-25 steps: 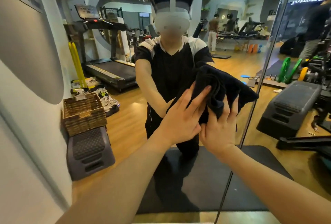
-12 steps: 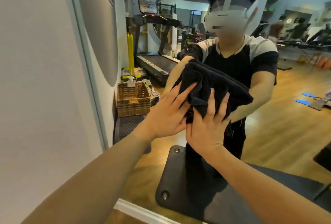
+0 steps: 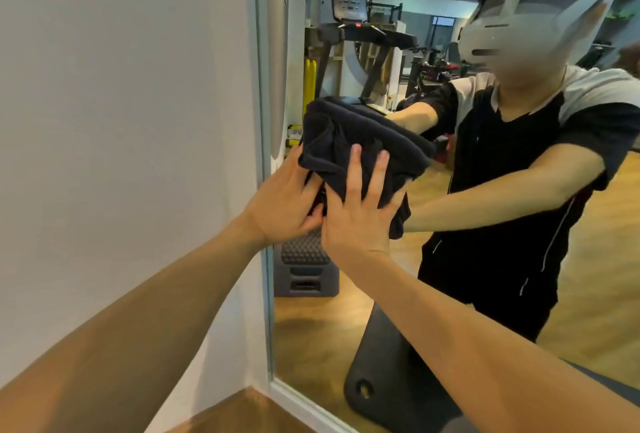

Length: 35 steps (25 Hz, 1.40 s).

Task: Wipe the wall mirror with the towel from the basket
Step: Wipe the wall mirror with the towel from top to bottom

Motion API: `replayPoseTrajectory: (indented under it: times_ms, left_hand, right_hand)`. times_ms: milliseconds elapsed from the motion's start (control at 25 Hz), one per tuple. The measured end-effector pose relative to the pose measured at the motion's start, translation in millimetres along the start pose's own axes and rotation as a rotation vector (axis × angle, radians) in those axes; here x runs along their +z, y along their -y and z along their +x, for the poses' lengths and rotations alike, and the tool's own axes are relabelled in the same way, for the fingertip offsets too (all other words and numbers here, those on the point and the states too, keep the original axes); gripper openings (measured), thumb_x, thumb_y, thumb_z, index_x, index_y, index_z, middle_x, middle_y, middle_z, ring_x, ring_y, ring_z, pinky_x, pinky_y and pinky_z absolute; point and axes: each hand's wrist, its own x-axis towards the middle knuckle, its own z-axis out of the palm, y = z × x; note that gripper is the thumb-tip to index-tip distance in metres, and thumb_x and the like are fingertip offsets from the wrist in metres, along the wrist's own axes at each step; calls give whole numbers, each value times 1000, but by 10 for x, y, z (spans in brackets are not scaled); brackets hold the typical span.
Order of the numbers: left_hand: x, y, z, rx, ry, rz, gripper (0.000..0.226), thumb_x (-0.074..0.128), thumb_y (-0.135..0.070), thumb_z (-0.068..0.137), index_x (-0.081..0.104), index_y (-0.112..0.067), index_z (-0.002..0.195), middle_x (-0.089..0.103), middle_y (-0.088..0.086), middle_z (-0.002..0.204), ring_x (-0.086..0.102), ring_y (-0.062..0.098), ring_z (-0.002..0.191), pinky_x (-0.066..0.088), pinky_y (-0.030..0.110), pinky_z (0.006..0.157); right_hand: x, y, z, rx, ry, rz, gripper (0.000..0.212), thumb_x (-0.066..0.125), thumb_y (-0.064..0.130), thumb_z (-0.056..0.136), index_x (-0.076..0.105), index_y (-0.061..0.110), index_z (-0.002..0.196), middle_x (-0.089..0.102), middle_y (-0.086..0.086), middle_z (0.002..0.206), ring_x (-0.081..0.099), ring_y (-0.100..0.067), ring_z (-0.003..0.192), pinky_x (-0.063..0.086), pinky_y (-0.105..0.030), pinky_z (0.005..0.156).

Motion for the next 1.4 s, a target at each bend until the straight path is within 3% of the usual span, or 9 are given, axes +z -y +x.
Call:
replayPoseTrajectory:
  times_ms: [80, 200, 520, 720, 880, 1000, 1120, 1240, 1400]
  left_hand:
    - [-52, 219, -125, -20, -16, 63, 60, 55, -33, 97, 44, 1, 146, 51, 23, 134, 47, 38, 117, 45, 45, 102]
    - [-92, 567, -299, -30, 19, 155, 63, 62, -33, 97, 39, -3, 147, 52, 24, 133, 46, 38, 117, 46, 55, 105]
    - [25, 648, -429, -89, 77, 201, 63, 54, -34, 102, 31, -6, 153, 49, 27, 144, 45, 44, 133, 36, 62, 114]
    - [142, 512, -567, -128, 57, 167, 58, 58, -28, 100, 34, -7, 148, 55, 26, 134, 50, 41, 124, 42, 62, 109]
    - [330, 320, -739, -150, 87, 117, 45, 50, -28, 103, 45, -3, 140, 62, 23, 119, 57, 38, 104, 51, 50, 96]
    - [465, 190, -947, -196, 209, 85, 56, 58, -32, 98, 44, -2, 144, 58, 23, 128, 55, 38, 111, 51, 47, 100]
    - [537, 25, -1055, -176, 300, 92, 69, 74, -29, 90, 43, -2, 145, 57, 25, 132, 55, 46, 118, 52, 56, 100]
    - [579, -204, -983, -199, 325, 97, 82, 75, -31, 89, 35, -1, 153, 45, 29, 147, 41, 53, 137, 44, 60, 110]
    - [589, -695, -853, -275, 304, 82, 91, 87, -30, 78, 38, 4, 147, 51, 33, 137, 49, 55, 126, 52, 61, 100]
  right_hand:
    - [134, 221, 105, -18, 33, 21, 78, 58, 29, 94, 18, 23, 161, 4, -18, 166, -1, -49, 151, -7, -76, 115]
    - [301, 572, 228, -32, 108, 21, 91, 63, 32, 90, 8, 24, 162, -8, -18, 167, -14, -49, 150, -18, -74, 112]
    - [379, 713, 183, -34, 142, 2, 88, 57, 31, 95, 2, 18, 163, -9, -15, 168, -10, -46, 153, -18, -69, 116]
    - [422, 651, 1, -68, 104, -12, 83, 62, 31, 95, 16, 19, 163, 5, -13, 169, 0, -42, 155, -10, -66, 121]
    - [471, 572, -335, -108, 62, -23, 64, 56, 26, 100, 32, 20, 159, 22, -13, 168, 11, -41, 154, -1, -64, 124]
    - [477, 472, -620, -162, 79, -78, 56, 53, 27, 103, 39, 21, 157, 30, -12, 165, 21, -40, 153, 11, -63, 124]
    - [348, 324, -836, -225, 134, -136, 54, 44, 28, 103, 38, 23, 157, 33, -11, 164, 28, -38, 152, 23, -60, 121]
    - [187, 92, -935, -282, 156, -179, 53, 36, 24, 103, 40, 20, 156, 37, -11, 162, 32, -36, 151, 29, -55, 121]
    - [-41, -262, -1005, -355, 231, -202, 54, 52, 29, 103, 42, 16, 154, 36, -13, 162, 30, -38, 151, 30, -55, 121]
